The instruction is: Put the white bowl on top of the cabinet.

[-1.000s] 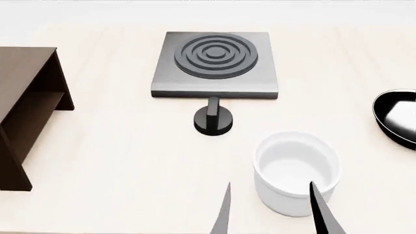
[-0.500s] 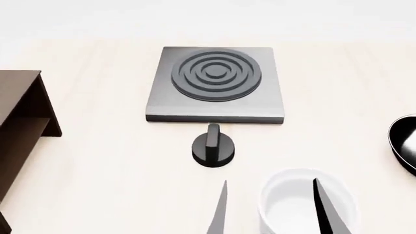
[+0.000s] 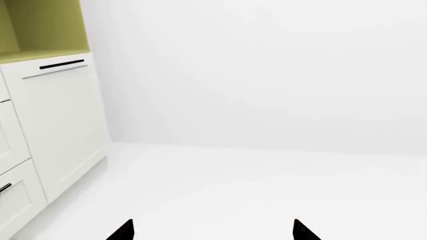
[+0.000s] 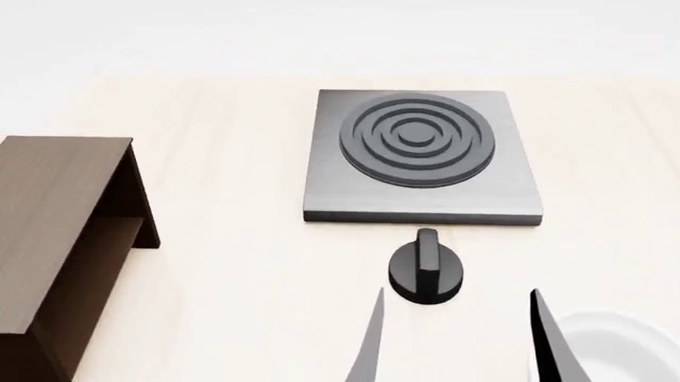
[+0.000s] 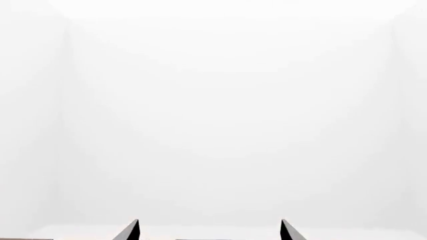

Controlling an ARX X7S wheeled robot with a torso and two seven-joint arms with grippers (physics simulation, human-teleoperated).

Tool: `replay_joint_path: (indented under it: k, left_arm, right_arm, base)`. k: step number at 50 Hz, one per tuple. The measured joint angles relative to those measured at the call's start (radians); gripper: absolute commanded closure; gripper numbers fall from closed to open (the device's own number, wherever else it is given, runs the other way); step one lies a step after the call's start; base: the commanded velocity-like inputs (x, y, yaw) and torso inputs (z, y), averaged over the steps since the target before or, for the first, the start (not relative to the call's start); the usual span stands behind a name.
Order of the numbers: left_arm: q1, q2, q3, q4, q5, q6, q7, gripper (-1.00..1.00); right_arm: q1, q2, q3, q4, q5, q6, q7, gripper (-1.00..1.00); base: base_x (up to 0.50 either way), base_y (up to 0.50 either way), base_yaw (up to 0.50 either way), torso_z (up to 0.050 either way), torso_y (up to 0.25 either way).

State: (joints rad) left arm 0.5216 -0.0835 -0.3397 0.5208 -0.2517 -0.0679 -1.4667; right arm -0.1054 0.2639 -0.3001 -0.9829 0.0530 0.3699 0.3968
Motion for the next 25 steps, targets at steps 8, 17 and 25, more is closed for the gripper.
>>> replay_joint_path:
  k: [8,17,25]
  left_arm:
    - [0.0,-0.002,0.003,-0.006,-0.006,0.007,0.002,-1.0]
    - [-0.001,-0.004,0.005,-0.011,-0.009,0.01,0.002,-1.0]
    - [-0.002,-0.004,0.007,-0.013,-0.01,0.012,0.003,-1.0]
  right_arm:
    - [0.001,0.007,-0.005,-0.012,-0.001,0.004,0.006,-1.0]
    - [-0.001,0.011,-0.001,-0.021,0.011,-0.002,0.012,-1.0]
    - [-0.001,0.016,-0.004,-0.023,0.012,-0.001,0.017,-1.0]
  base:
    - [0.0,0.0,0.0,0.0,0.0]
    - [0.36,-0.1,0.0,0.0,0.0]
    - [0.5,-0.14,0.0,0.0,0.0]
